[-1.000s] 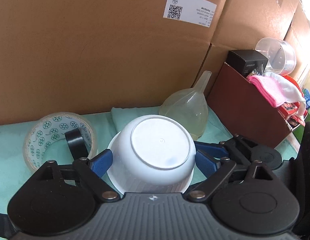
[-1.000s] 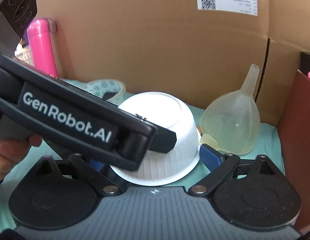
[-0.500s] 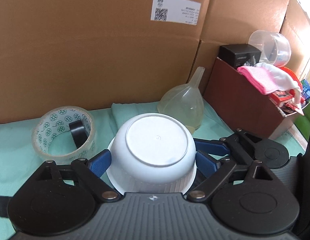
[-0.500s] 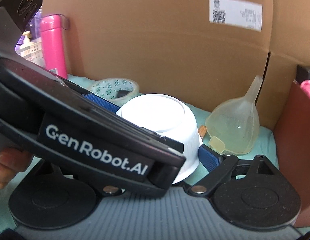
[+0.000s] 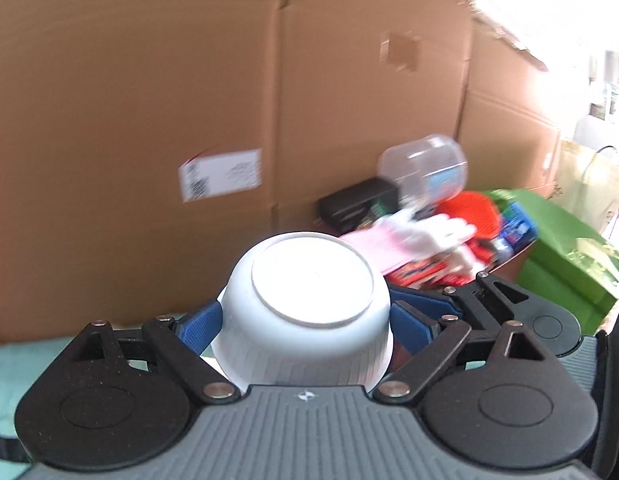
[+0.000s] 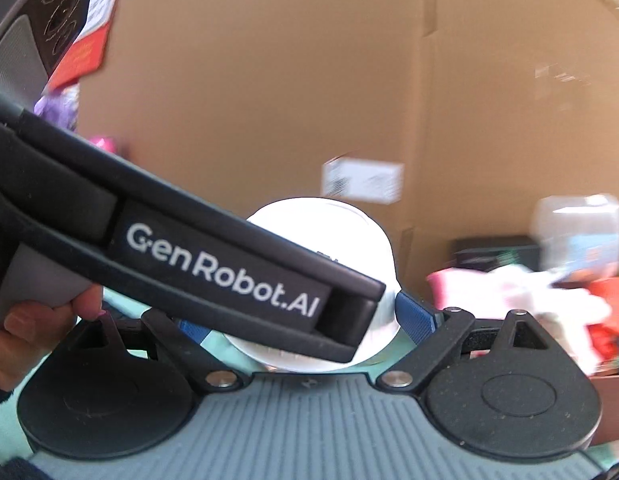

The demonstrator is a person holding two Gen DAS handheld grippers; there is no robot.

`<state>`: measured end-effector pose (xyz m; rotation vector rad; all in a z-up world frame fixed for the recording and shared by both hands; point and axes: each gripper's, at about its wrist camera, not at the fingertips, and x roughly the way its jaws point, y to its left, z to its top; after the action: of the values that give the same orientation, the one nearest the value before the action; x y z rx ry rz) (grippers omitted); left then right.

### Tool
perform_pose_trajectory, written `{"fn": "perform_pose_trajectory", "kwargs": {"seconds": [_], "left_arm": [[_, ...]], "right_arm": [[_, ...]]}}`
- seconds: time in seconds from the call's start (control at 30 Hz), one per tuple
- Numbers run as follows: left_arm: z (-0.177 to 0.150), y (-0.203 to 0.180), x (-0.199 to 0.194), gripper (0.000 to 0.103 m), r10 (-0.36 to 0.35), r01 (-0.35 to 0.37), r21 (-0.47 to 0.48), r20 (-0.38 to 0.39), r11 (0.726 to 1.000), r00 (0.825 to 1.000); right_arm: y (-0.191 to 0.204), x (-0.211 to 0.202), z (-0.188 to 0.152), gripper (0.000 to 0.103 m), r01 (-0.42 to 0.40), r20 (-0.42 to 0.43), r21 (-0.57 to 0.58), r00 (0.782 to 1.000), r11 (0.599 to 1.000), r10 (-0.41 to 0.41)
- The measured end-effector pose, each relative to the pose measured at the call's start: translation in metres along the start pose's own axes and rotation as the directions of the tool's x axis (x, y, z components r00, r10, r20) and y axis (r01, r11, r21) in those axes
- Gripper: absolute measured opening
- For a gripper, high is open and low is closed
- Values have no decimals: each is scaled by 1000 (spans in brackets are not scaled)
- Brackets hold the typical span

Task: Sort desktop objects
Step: 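Carry the white bowl with the left gripper and release it into the brown box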

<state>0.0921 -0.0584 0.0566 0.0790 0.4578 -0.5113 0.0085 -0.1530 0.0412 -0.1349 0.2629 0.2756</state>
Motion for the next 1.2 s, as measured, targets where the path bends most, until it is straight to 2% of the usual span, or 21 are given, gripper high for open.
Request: {"fn": "perform_pose_trajectory", "kwargs": {"seconds": [0.2,0.4,0.6,0.73,1.2], "left_arm": [[27,-48,23,93,-105,102,60,50,993,993],[44,-72,64,94,-183,179,86,49,980,982],[51,-78,107,94,-205,204,70,14,976,979],[49,-71,133,94,-216,217,29,-41,976,976],[46,-67,155,96,-274,275,39,-29,961,961]], "right_arm": [[-44,-27,6,91,145,54,10,988,989,-145],[-86,-25,4,91,227,47,21,973,974,-228],[-118,-3,-3,90,232,6,31,973,972,-232],[-129,16,-11,90,229,-40,37,973,973,-227],[-136,25,-18,91,259,-26,9,966,966,-258]]}}
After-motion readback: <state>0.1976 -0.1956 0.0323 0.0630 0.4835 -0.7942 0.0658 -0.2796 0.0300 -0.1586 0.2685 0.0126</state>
